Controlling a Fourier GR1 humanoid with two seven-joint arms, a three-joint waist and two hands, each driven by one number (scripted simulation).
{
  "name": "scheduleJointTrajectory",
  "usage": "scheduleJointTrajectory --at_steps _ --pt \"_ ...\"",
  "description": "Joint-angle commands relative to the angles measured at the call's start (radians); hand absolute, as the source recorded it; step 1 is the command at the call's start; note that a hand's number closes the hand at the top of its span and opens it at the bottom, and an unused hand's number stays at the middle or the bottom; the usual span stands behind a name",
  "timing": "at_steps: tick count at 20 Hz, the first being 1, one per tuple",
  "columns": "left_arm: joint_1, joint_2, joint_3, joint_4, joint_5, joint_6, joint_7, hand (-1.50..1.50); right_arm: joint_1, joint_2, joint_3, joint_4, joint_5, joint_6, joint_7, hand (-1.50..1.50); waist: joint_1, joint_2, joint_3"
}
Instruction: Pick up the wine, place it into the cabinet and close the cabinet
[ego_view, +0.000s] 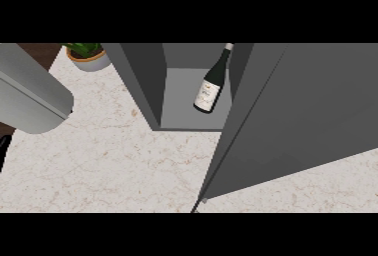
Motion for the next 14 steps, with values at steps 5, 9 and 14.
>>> scheduleJointTrajectory --at_steps 5,9,14 --pt "-0.021 -0.011 0.032 0.050 0.055 -0.083 0.035 -1.50 -0.274 0.070 0.139 0.126 0.095 -0.210 0.005 1.50 0.012 0.004 -0.001" --pt "-0.075 -0.002 0.059 0.050 0.077 -0.075 0.084 -1.50 -0.379 0.068 0.121 0.157 0.077 -0.263 0.077 1.50 0.009 0.005 -0.001" --pt "-0.032 -0.038 0.031 0.039 0.039 -0.096 0.053 -1.50 -0.507 0.066 0.028 0.242 -0.045 -0.317 0.066 1.50 0.037 0.009 -0.001"
